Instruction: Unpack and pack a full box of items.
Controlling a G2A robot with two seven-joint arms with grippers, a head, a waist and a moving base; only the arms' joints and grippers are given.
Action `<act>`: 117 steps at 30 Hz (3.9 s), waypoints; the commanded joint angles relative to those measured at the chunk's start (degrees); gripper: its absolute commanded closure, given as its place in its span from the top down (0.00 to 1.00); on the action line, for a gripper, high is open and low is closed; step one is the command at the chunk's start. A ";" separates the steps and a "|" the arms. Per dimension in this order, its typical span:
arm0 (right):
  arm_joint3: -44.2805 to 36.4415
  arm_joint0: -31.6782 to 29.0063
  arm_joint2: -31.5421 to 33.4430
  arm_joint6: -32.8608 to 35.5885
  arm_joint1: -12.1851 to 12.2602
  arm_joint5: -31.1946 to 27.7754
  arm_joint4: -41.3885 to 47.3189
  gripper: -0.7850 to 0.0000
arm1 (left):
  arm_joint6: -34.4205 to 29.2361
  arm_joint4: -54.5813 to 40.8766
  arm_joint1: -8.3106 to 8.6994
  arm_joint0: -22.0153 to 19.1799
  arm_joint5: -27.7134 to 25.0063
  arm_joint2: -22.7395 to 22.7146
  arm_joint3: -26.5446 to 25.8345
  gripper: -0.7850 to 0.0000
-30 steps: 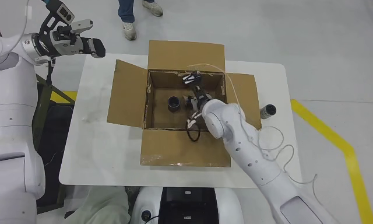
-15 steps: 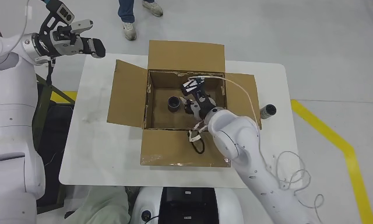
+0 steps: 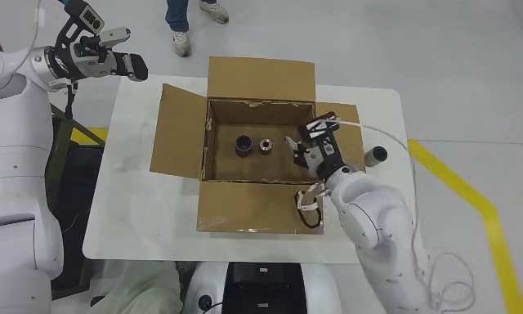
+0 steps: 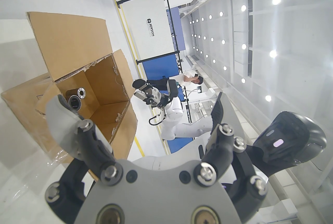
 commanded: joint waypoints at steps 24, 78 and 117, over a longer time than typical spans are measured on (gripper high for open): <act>4.29 -8.96 26.59 -2.78 2.41 4.55 5.74 0.51 | 0.00 0.00 0.00 0.00 0.00 0.00 0.00 1.00; 25.39 2.06 15.40 -2.80 1.39 21.84 1.19 1.00 | 0.00 0.00 0.00 0.00 0.00 0.00 0.00 1.00; 30.14 5.10 16.27 -3.92 1.64 19.92 2.59 0.11 | 0.00 0.00 0.00 0.00 0.00 0.00 0.00 1.00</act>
